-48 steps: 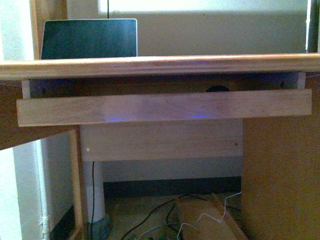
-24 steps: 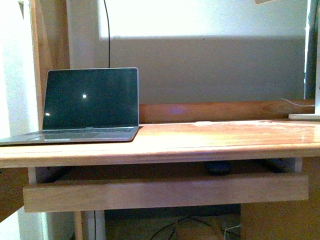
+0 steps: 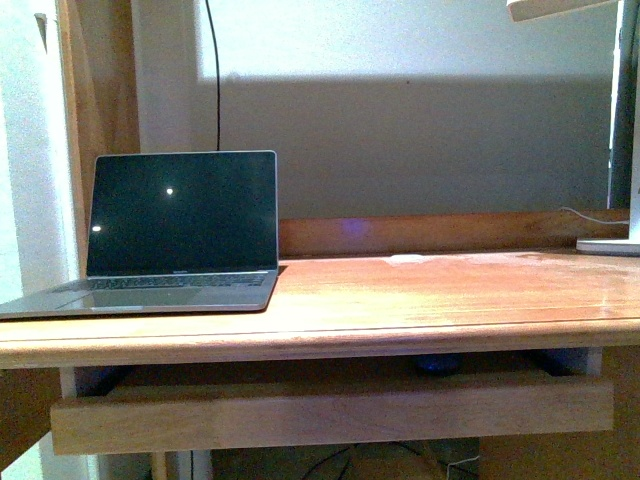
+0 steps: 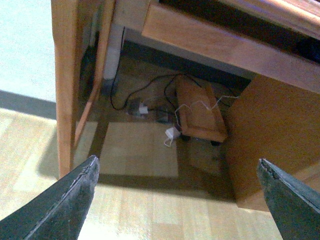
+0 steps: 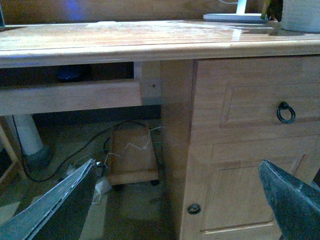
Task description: Place mouse
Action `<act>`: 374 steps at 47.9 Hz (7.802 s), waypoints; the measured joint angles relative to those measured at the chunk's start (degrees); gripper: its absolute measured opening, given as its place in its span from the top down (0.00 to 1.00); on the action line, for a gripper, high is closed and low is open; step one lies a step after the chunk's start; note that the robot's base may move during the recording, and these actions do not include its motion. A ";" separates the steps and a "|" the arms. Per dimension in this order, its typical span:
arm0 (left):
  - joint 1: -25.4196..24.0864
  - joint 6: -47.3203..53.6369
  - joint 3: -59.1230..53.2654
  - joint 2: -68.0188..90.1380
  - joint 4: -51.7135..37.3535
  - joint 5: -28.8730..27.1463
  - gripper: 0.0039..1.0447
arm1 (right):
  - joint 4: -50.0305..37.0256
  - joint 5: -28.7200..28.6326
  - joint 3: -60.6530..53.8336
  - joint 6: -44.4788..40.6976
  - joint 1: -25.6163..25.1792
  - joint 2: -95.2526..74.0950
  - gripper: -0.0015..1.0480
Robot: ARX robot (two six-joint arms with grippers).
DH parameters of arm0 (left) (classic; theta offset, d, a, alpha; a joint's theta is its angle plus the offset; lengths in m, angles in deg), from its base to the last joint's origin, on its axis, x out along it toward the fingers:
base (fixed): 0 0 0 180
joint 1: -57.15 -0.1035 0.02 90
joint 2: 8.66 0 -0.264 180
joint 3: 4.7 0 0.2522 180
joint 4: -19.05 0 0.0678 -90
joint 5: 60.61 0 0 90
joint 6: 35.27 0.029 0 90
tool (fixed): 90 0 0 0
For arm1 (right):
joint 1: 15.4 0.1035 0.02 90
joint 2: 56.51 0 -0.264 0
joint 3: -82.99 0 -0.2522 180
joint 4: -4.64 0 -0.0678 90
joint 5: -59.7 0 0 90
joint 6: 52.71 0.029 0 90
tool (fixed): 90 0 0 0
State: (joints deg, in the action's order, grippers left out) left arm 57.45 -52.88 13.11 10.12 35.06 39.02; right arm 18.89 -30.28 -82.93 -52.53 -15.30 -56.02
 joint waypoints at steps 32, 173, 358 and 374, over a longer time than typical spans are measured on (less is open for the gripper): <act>2.64 93.29 31.23 84.67 -63.01 -4.96 0.07 | 0.00 -0.02 0.00 0.00 0.00 0.00 0.07; 0.17 16.96 0.90 -14.58 -1.49 -9.88 0.98 | -8.35 26.64 7.87 6.49 34.01 -17.11 0.07; 0.02 17.07 -3.56 -18.47 -1.97 -9.73 0.07 | 8.63 38.71 109.68 14.12 37.86 -124.63 0.47; 0.02 17.07 -3.56 -18.47 -1.97 -9.73 0.07 | -0.13 36.50 106.36 14.16 37.22 -123.47 0.11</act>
State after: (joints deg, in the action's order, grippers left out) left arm 57.47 -35.81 9.55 -8.35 33.09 29.29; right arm 18.76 6.22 23.43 -38.36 21.92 -179.49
